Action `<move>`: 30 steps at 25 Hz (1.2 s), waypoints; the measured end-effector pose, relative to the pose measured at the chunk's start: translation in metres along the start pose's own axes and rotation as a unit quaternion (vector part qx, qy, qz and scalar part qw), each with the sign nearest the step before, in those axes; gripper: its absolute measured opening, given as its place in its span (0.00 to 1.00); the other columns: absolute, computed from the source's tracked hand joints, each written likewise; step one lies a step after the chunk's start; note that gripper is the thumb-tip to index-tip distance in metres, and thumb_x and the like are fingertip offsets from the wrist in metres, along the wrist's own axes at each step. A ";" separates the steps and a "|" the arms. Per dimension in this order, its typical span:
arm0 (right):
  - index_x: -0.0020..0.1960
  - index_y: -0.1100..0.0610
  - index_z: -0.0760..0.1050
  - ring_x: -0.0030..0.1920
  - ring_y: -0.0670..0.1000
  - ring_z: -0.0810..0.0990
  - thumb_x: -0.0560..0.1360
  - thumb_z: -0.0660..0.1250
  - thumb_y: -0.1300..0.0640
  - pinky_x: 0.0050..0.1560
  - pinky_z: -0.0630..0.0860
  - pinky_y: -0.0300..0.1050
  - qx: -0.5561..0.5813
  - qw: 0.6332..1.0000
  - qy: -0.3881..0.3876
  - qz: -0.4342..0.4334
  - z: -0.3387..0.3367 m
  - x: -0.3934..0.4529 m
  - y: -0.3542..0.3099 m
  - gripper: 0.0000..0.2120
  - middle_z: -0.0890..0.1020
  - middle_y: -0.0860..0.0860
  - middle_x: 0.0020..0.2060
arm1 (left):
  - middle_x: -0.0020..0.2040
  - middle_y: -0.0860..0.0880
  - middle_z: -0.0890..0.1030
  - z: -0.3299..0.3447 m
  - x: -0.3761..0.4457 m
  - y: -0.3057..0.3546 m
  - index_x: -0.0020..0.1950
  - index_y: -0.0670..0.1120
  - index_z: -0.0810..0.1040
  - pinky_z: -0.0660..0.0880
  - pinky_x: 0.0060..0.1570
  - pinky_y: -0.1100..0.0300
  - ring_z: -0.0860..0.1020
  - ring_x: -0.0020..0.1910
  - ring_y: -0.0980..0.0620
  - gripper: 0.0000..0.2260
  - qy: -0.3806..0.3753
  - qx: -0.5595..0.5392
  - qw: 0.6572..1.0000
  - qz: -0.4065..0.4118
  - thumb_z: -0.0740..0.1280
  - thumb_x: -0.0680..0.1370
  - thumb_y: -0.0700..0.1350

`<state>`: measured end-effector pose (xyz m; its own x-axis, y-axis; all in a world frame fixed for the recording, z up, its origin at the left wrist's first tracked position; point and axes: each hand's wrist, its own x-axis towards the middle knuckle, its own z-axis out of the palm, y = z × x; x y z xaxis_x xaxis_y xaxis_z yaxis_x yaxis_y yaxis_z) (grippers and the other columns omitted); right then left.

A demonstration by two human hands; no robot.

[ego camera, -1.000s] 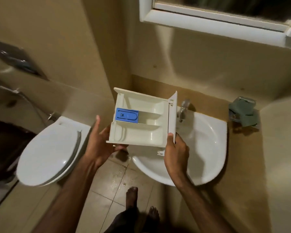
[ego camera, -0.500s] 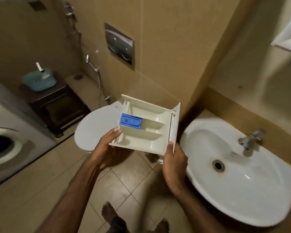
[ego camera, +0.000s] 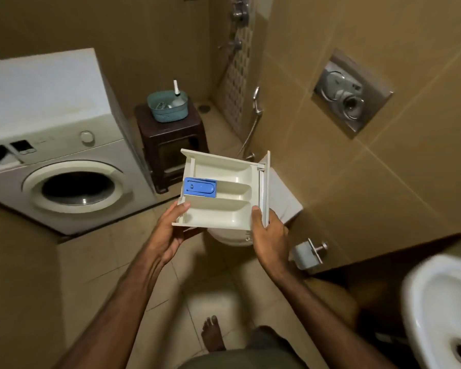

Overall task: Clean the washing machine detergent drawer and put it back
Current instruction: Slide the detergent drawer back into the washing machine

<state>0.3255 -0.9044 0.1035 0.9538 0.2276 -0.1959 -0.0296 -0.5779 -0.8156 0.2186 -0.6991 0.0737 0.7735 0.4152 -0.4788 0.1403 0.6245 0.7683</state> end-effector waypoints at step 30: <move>0.70 0.48 0.73 0.60 0.60 0.84 0.69 0.72 0.38 0.46 0.85 0.63 0.228 0.829 -0.477 0.184 0.495 0.116 -0.291 0.32 0.82 0.59 0.62 | 0.56 0.45 0.82 -0.389 0.048 0.214 0.64 0.45 0.75 0.81 0.44 0.53 0.82 0.52 0.47 0.17 0.484 -0.282 0.821 0.112 0.60 0.84 0.56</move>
<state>0.2972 -0.3218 0.0484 0.1927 0.7432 -0.6408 -0.5822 -0.4391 -0.6843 0.0451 -0.2884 0.0498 -0.1501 0.7218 -0.6757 -0.4573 0.5552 0.6947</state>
